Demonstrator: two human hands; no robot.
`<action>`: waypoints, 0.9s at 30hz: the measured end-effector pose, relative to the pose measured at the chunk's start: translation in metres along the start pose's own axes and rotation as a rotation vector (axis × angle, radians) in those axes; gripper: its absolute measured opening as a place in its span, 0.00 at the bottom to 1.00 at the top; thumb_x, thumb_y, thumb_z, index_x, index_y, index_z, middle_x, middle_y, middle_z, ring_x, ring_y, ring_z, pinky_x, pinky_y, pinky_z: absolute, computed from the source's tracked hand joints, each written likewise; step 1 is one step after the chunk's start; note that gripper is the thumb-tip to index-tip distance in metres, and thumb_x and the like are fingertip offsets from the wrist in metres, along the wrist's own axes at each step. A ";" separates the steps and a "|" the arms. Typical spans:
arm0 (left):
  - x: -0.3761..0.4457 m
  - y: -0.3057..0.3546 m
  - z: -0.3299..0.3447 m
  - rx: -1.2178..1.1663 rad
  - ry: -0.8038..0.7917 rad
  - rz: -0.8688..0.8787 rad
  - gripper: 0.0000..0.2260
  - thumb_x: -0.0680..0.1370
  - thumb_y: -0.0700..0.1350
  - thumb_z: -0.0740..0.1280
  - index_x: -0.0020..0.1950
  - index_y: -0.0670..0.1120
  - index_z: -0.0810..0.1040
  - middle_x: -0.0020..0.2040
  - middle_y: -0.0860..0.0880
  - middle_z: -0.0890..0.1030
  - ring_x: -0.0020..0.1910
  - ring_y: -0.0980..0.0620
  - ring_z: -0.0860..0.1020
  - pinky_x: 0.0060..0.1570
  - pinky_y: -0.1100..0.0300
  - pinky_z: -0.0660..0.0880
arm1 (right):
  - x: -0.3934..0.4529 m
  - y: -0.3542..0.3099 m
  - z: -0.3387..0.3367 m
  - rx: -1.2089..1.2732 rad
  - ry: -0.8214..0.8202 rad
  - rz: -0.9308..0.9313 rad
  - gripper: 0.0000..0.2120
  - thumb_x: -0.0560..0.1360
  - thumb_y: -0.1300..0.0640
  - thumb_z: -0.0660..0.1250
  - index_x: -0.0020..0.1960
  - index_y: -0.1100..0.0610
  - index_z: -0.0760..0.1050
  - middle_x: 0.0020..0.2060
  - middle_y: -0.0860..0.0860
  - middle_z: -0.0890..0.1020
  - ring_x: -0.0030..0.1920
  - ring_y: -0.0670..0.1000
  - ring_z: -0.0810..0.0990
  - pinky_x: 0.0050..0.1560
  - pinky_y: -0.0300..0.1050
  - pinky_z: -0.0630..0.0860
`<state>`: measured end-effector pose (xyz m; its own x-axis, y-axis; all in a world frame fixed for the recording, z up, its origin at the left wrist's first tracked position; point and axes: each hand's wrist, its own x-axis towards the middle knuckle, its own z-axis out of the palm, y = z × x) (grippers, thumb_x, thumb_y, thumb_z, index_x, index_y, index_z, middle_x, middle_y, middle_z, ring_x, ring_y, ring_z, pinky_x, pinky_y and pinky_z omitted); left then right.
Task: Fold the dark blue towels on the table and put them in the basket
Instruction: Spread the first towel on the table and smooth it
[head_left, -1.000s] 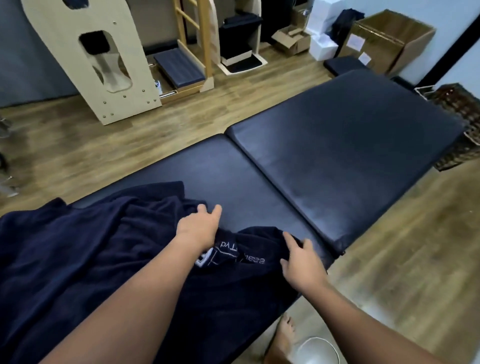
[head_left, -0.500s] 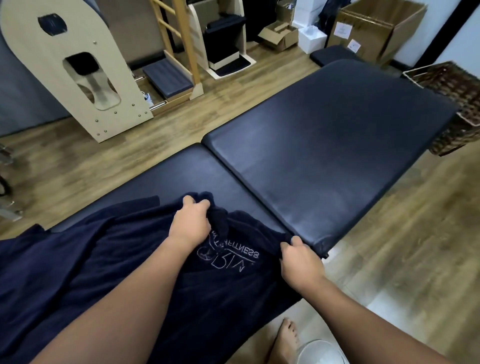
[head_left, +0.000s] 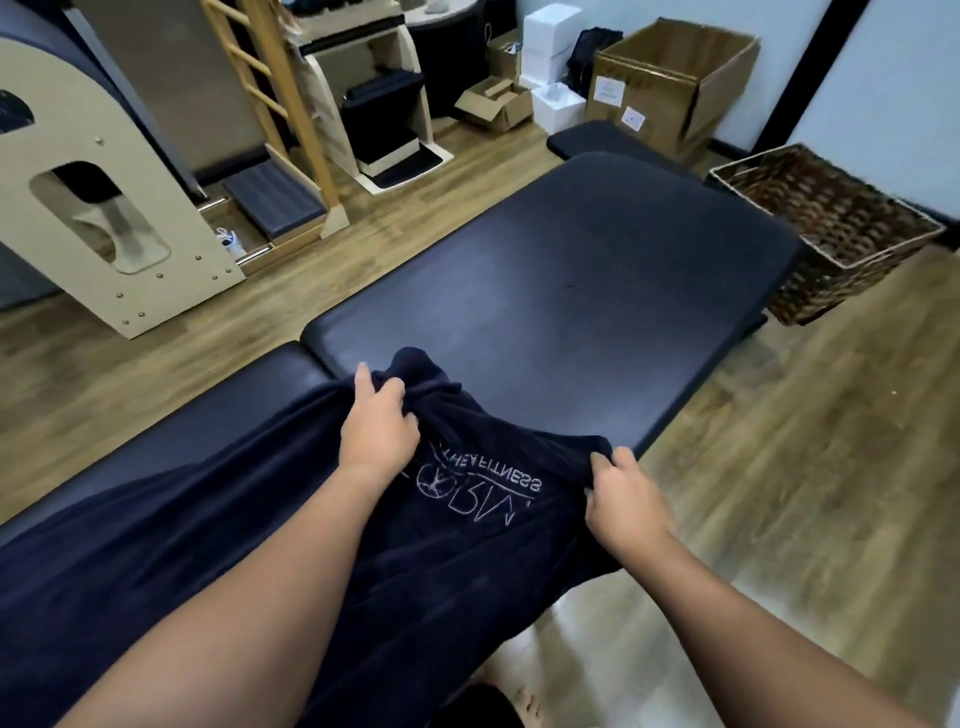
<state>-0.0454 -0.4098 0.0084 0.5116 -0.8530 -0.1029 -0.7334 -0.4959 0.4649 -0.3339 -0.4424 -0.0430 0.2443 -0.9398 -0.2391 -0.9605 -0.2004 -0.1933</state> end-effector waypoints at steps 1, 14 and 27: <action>0.009 0.007 0.006 0.014 -0.014 0.001 0.09 0.78 0.40 0.65 0.41 0.47 0.66 0.82 0.42 0.50 0.48 0.39 0.78 0.44 0.53 0.70 | 0.009 0.007 -0.003 0.006 0.000 0.011 0.05 0.77 0.60 0.64 0.52 0.54 0.70 0.51 0.50 0.69 0.47 0.57 0.79 0.38 0.49 0.73; 0.166 0.098 0.078 -0.039 -0.028 -0.081 0.12 0.80 0.45 0.67 0.39 0.48 0.68 0.83 0.42 0.44 0.45 0.38 0.77 0.45 0.53 0.69 | 0.169 0.099 -0.064 -0.018 0.043 0.109 0.02 0.79 0.61 0.61 0.48 0.55 0.70 0.46 0.49 0.68 0.40 0.55 0.76 0.40 0.49 0.73; 0.274 0.225 0.108 -0.080 -0.054 -0.066 0.13 0.81 0.46 0.68 0.40 0.45 0.69 0.83 0.42 0.44 0.34 0.47 0.75 0.36 0.57 0.66 | 0.290 0.194 -0.113 0.032 0.070 0.127 0.06 0.75 0.66 0.60 0.45 0.56 0.69 0.42 0.49 0.66 0.37 0.56 0.74 0.39 0.50 0.74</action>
<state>-0.1187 -0.7728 -0.0104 0.5310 -0.8276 -0.1818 -0.6599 -0.5385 0.5240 -0.4643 -0.7856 -0.0420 0.1104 -0.9743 -0.1966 -0.9780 -0.0712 -0.1961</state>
